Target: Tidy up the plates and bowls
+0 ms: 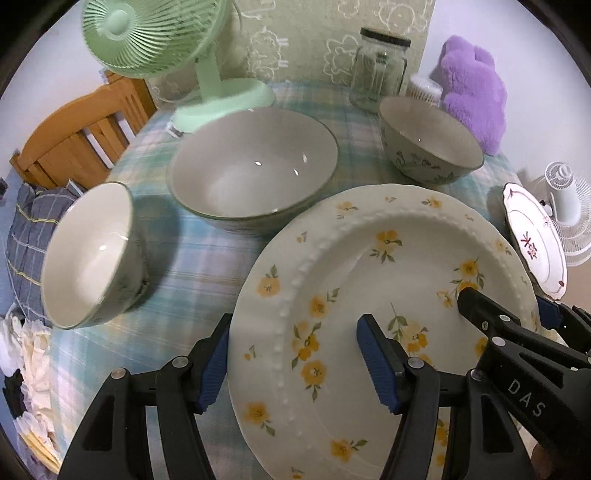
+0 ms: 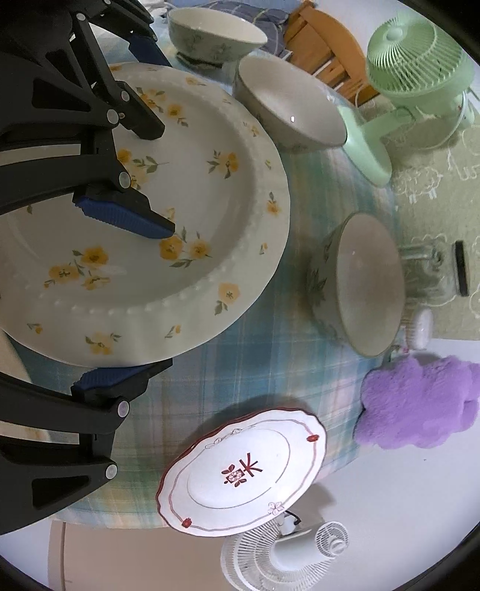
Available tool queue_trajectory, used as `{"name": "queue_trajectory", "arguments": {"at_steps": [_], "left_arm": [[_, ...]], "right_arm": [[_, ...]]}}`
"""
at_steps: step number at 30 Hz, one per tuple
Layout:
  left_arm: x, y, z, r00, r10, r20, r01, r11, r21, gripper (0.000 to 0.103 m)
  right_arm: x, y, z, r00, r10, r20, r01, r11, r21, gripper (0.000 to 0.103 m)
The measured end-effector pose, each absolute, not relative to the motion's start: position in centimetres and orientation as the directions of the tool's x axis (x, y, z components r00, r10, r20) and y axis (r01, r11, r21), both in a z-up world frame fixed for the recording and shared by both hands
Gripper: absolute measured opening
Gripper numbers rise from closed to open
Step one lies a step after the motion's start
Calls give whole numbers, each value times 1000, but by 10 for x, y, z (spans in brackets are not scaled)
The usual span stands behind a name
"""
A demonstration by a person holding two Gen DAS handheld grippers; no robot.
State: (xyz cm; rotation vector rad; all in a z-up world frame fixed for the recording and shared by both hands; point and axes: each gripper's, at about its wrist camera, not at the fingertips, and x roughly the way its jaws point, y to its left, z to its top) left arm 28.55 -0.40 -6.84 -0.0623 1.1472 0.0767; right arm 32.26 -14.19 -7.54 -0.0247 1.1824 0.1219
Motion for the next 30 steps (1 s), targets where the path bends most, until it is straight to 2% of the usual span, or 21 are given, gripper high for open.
{"name": "queue_trajectory", "arguments": {"at_steps": [13,20,30], "left_arm": [[249,-1,-41,439,-35,-898,5,999,-37,66],[223,-20,-34,445,-75,-892,115,993,-27,66],[194,-58,-35,428,-112,-897,170,985,-42,66]], "right_arm": [[273,-136,-38,411,24,-911,-17,1000,19,66],[234,-152,-30,414,-17,-910,84,996,20,66],[194,-187,-30,410,-57,-911,150,989,6,66]]}}
